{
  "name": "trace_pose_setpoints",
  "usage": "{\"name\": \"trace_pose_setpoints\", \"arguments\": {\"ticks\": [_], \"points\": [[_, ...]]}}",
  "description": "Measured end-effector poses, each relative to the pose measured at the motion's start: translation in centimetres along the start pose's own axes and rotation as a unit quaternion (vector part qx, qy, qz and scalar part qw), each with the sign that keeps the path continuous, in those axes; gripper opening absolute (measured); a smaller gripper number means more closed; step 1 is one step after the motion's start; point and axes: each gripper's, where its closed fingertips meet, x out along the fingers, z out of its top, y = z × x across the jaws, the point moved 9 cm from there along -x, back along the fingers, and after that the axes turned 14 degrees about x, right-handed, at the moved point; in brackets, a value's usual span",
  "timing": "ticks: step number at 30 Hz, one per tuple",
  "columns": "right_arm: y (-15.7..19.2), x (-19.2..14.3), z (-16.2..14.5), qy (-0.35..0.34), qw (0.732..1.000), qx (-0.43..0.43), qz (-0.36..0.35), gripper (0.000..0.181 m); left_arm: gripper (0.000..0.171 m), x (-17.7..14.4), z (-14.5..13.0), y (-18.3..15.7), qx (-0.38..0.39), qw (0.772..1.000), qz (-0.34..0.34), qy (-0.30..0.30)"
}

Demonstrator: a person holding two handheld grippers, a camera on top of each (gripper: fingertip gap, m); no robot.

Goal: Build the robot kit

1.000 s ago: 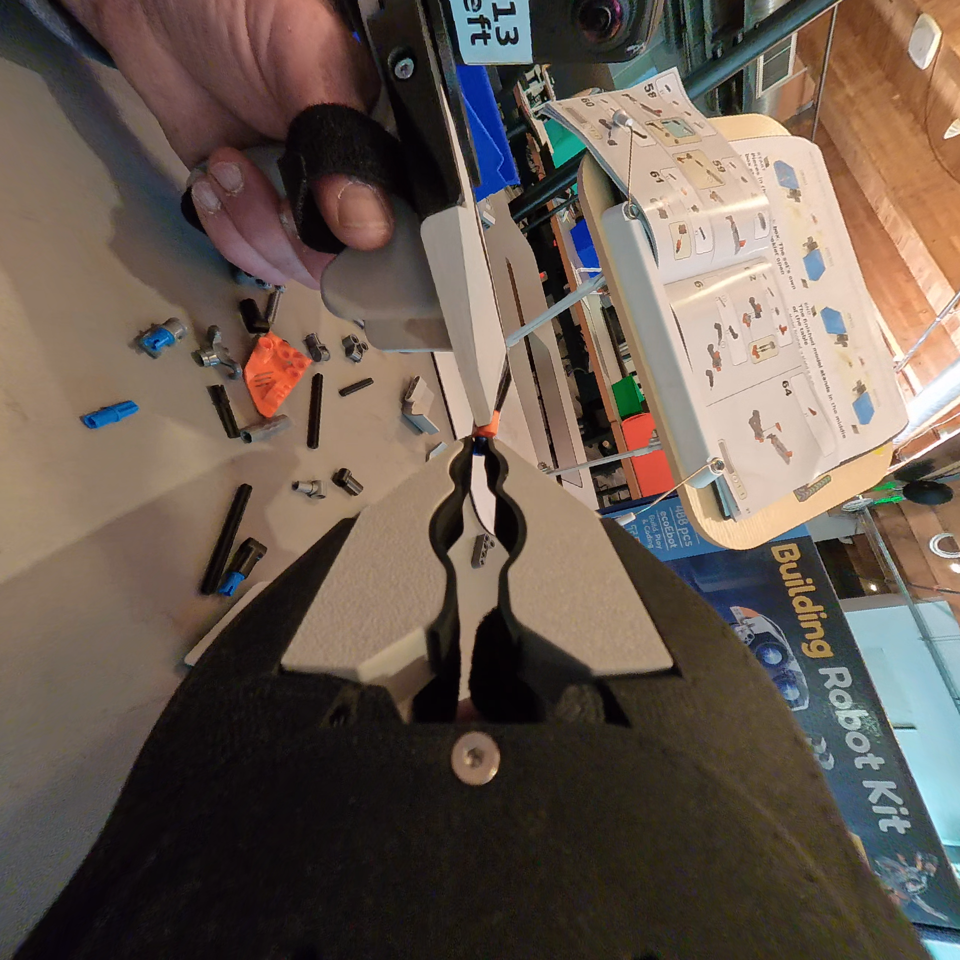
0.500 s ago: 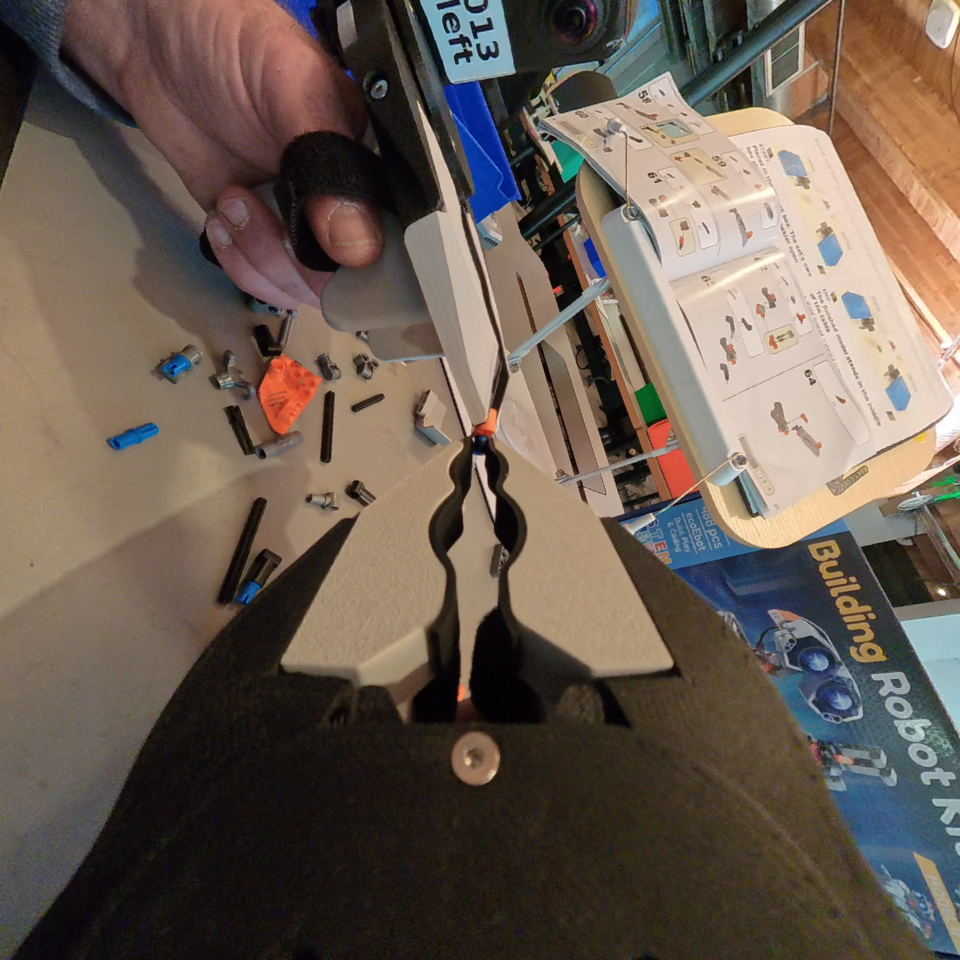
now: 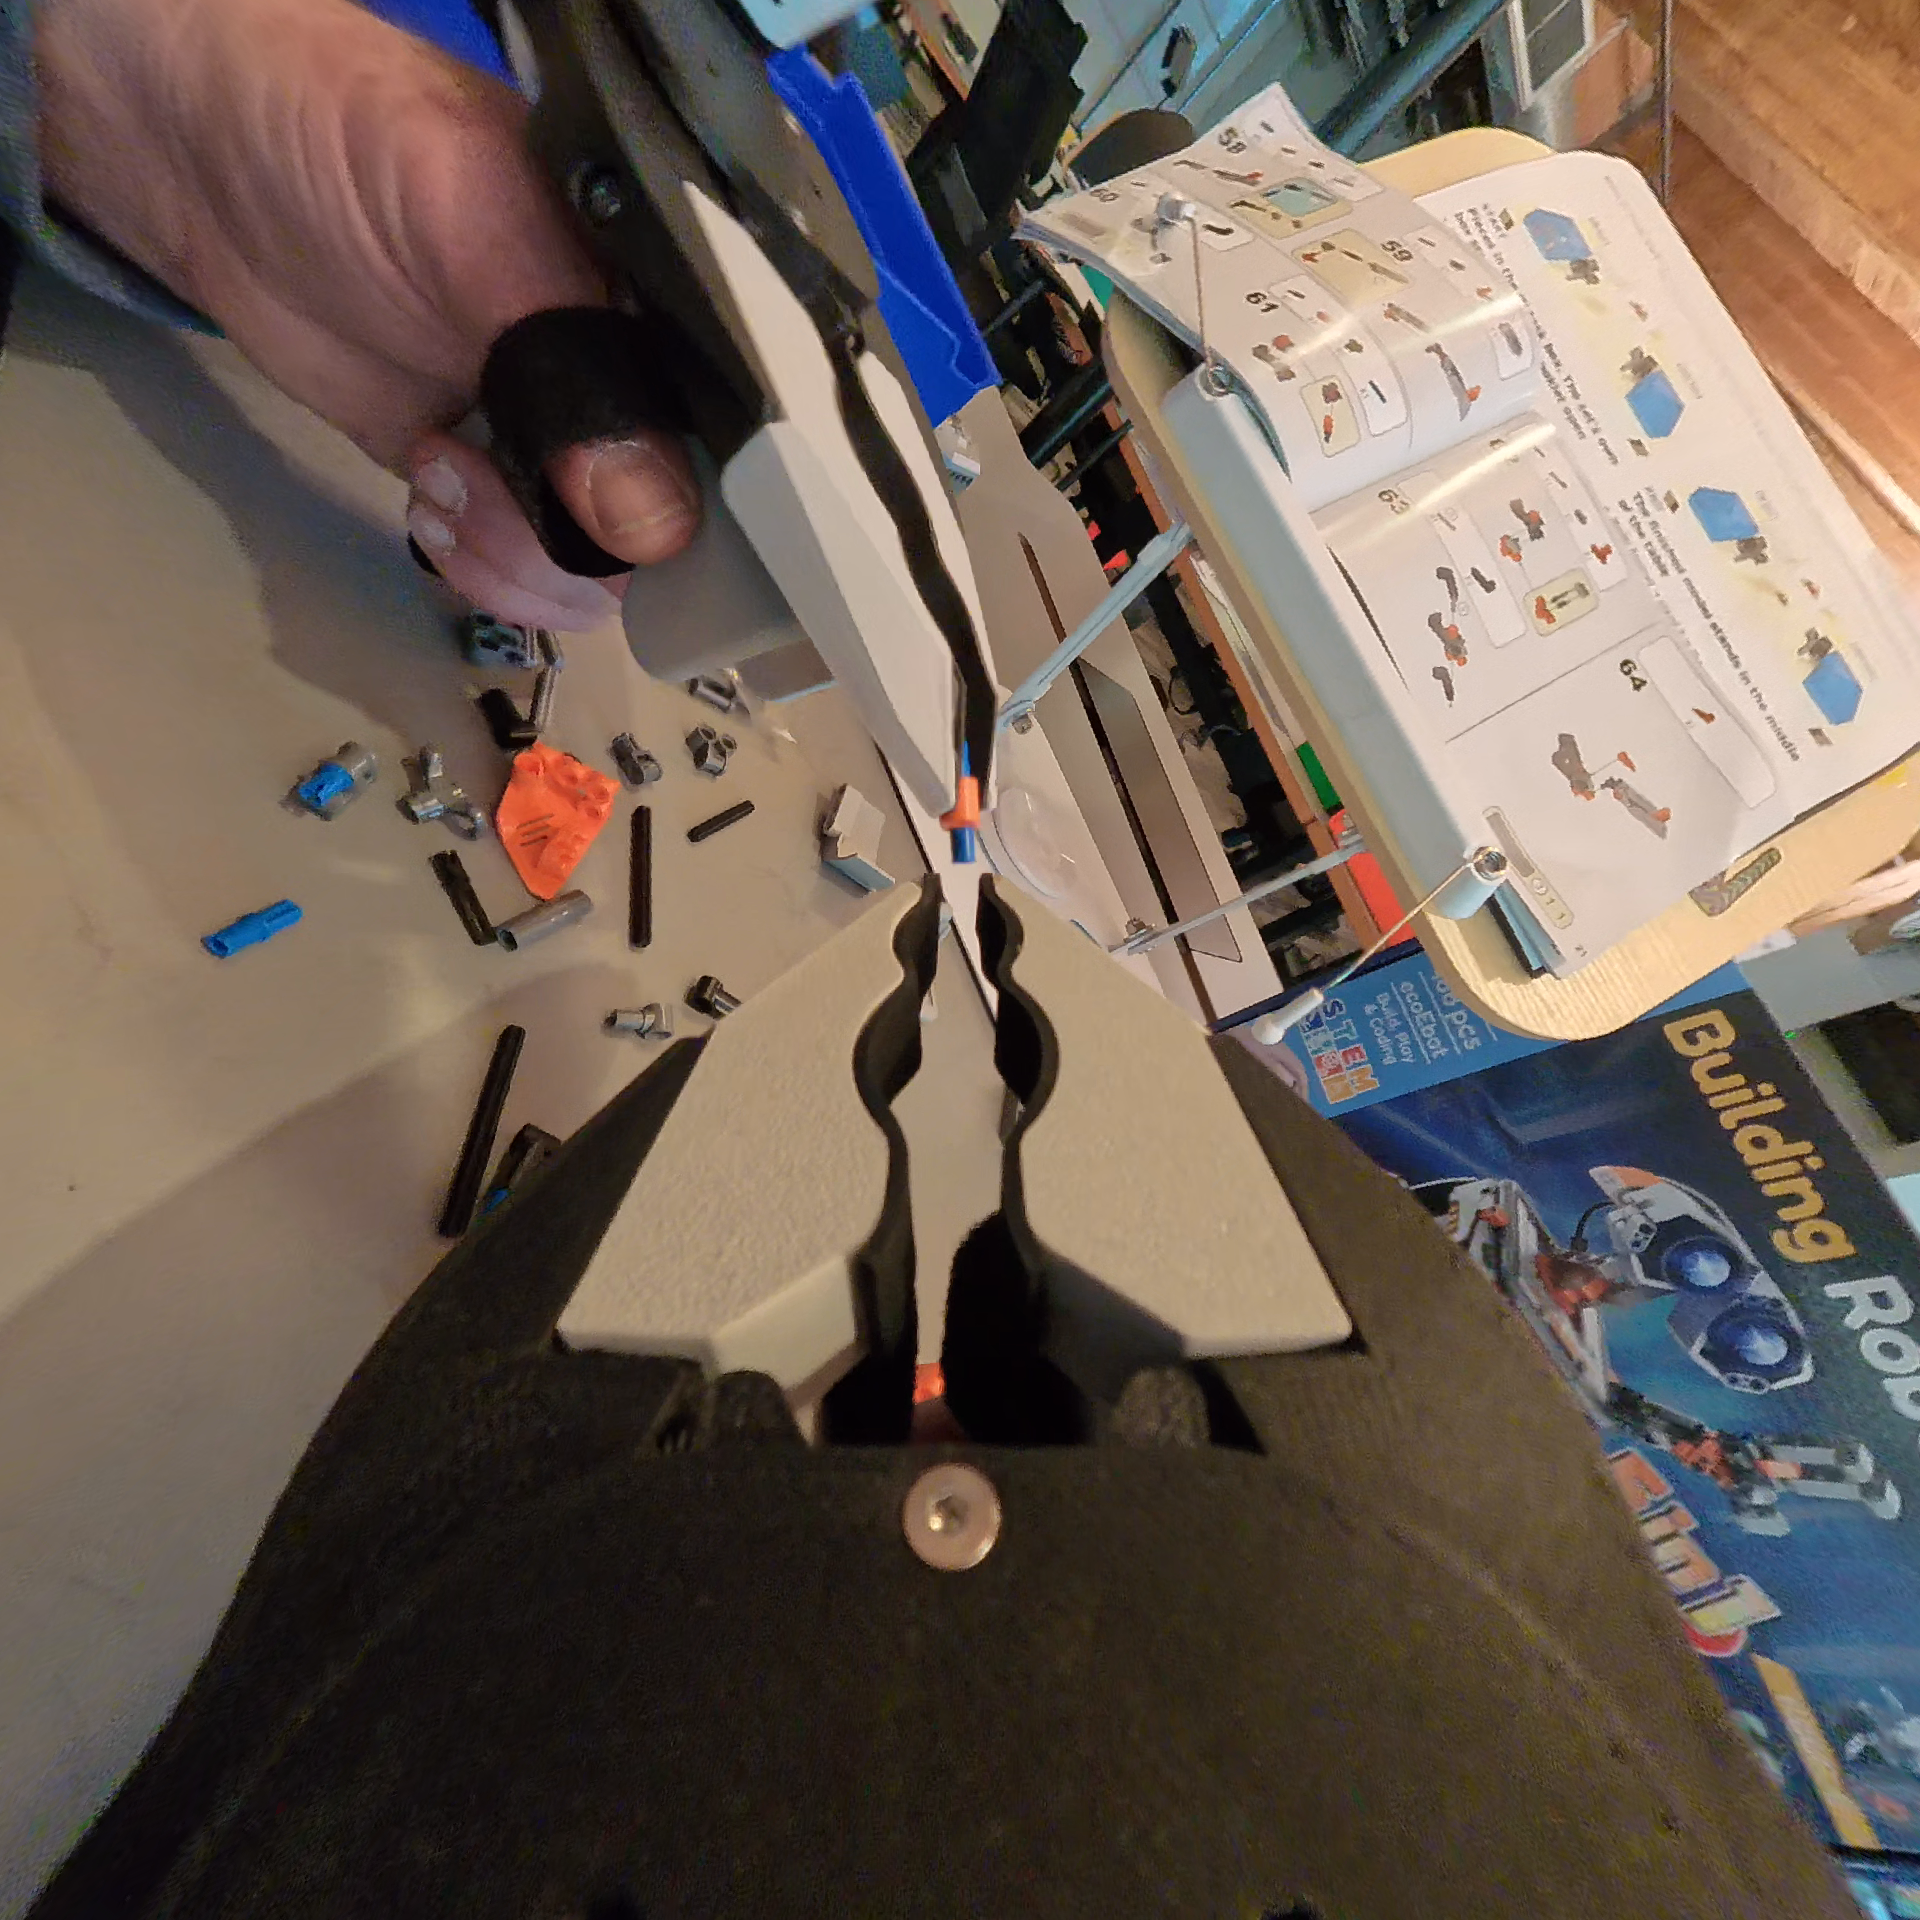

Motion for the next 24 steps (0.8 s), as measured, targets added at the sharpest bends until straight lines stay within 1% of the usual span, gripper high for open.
{"name": "trace_pose_setpoints", "arguments": {"ticks": [3, 6, 8, 10, 11, 12, 14, 16, 18, 22, 24], "points": [[-0.4, -0.1, 0.2, -0.008, 0.999, 0.038, 0.007, 0.007, 0.013, -0.2, 0.6, -0.4, 0.065, 0.997, 0.034, 0.004], [-0.7, -0.1, 0.3, -0.017, 0.997, 0.078, 0.022, 0.013, 0.013, -0.2, 0.9, -0.9, 0.124, 0.991, 0.055, 0.018], [-0.7, -0.1, 0.3, -0.017, 0.997, 0.070, 0.015, 0.018, 0.013, 0.0, 0.8, -1.1, 0.144, 0.988, 0.059, 0.025], [-0.4, 0.0, 0.3, -0.013, 0.998, 0.055, 0.011, 0.016, 0.013, 0.0, 0.7, -1.1, 0.159, 0.984, 0.067, 0.035], [-0.3, -0.1, 0.3, -0.017, 0.997, 0.066, 0.021, 0.014, 0.013, 0.1, 0.6, -1.2, 0.175, 0.981, 0.073, 0.040], [-0.4, -0.1, 0.4, -0.019, 0.995, 0.097, 0.034, 0.012, 0.013, 0.1, 0.7, -1.3, 0.191, 0.977, 0.080, 0.046], [-1.2, -0.1, 0.3, -0.024, 0.976, 0.204, 0.078, 0.012, 0.013, 0.2, 0.8, -1.6, 0.227, 0.967, 0.097, 0.058], [-2.3, 0.0, 0.0, -0.032, 0.944, 0.308, 0.116, 0.011, 0.013, 0.3, 0.9, -1.9, 0.271, 0.953, 0.116, 0.074], [-2.7, 0.2, -0.4, -0.036, 0.910, 0.384, 0.155, 0.012, 0.013, 0.5, 1.0, -2.3, 0.309, 0.938, 0.130, 0.086], [-2.6, 0.7, -0.8, -0.035, 0.871, 0.452, 0.190, 0.012, 0.013, 1.2, 0.7, -3.3, 0.375, 0.909, 0.137, 0.117], [-2.5, 0.9, -1.2, -0.025, 0.862, 0.466, 0.196, 0.011, 0.013, 1.4, 0.7, -3.7, 0.399, 0.897, 0.143, 0.126]]}}
